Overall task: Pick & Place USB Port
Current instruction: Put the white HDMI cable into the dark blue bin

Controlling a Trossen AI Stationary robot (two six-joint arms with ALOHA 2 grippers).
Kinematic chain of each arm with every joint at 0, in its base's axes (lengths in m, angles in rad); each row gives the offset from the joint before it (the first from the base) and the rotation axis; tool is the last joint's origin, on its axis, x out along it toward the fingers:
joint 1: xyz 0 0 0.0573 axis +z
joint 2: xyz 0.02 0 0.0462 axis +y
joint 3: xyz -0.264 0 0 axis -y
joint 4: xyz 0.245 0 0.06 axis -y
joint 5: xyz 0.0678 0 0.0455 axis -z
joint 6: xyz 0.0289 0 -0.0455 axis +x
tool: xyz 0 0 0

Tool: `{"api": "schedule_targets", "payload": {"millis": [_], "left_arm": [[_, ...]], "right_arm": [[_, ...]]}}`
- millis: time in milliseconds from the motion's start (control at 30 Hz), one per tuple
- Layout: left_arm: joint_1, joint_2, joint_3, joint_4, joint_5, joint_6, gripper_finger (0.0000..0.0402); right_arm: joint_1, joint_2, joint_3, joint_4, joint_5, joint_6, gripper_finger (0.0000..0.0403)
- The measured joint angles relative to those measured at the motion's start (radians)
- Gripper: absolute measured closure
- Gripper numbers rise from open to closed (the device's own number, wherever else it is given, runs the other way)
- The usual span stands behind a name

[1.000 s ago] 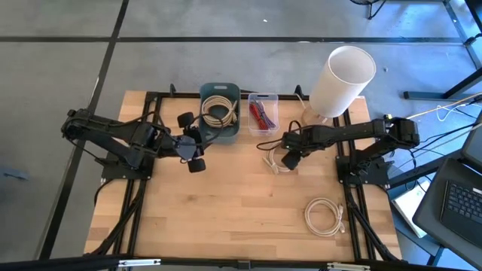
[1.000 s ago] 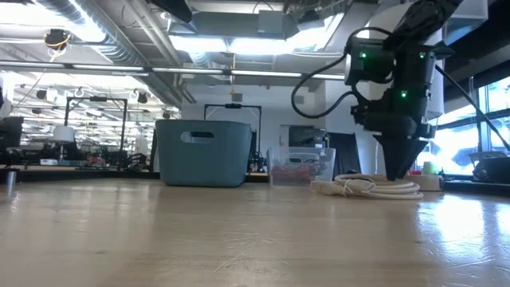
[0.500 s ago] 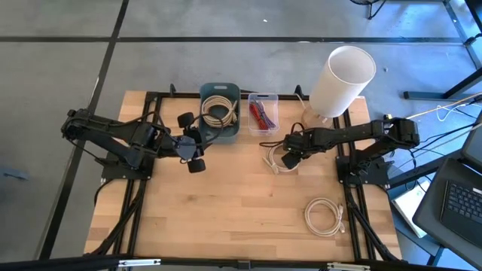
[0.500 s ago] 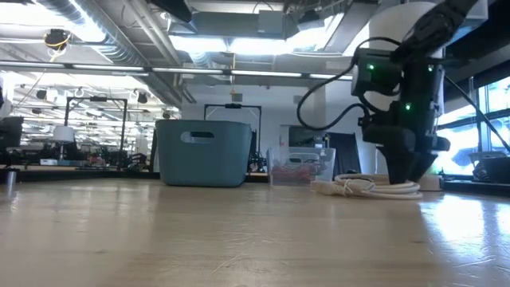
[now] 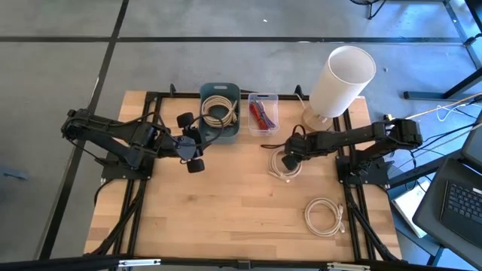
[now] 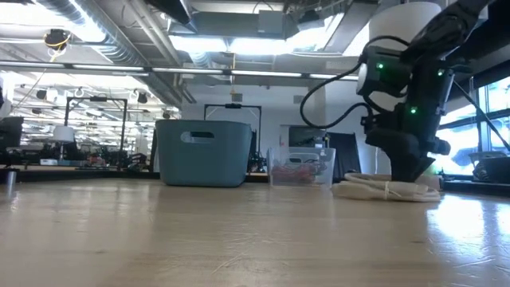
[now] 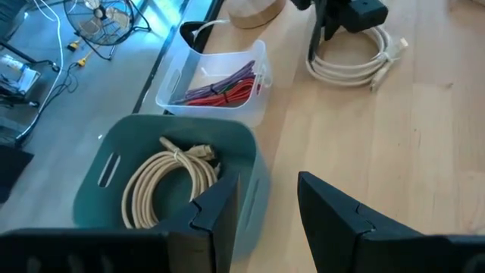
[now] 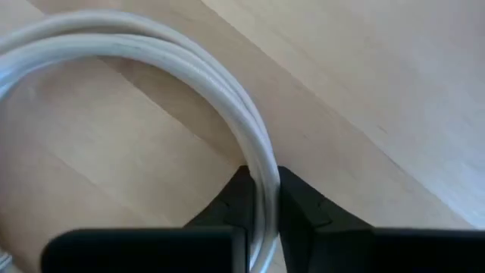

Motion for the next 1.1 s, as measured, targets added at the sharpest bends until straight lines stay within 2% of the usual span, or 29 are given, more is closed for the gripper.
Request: {"api": "schedule_targets", "payload": {"millis": [233, 400, 567, 733, 867, 933, 1033, 1100], "left_arm": [[0.000, 0.000, 0.000, -0.067, -0.009, -0.025, 0.0272], [0.000, 0.000, 0.000, -0.126, -0.011, -0.079, 0.0272], [0.000, 0.000, 0.000, -0.182, -0.012, -0.124, 0.0272], [0.000, 0.000, 0.000, -0.187, -0.042, -0.132, 0.0272], [0.000, 0.000, -0.002, -0.165, -0.098, -0.126, 0.0272], [0.000, -0.004, -0.032, -0.073, -0.150, -0.078, 0.0272], [0.009, -0.008, -0.125, 0.186, -0.185, 0.087, 0.0272], [0.031, -0.008, -0.197, 0.439, -0.122, 0.237, 0.0272]], "right_arm": [[0.087, -0.046, 0.023, -0.158, 0.044, 0.023, 0.0368], [0.177, -0.129, 0.054, -0.344, 0.101, 0.134, 0.0368], [0.303, -0.239, 0.145, -0.496, 0.164, 0.235, 0.0368], [0.456, -0.337, 0.294, -0.510, 0.330, 0.235, 0.0368], [0.573, -0.374, 0.405, -0.457, 0.530, 0.109, 0.0368], [0.623, -0.380, 0.436, -0.367, 0.625, -0.030, 0.0368], [0.672, -0.379, 0.446, -0.166, 0.703, -0.310, 0.0368], [0.681, -0.378, 0.446, -0.042, 0.710, -0.485, 0.0368]]}}
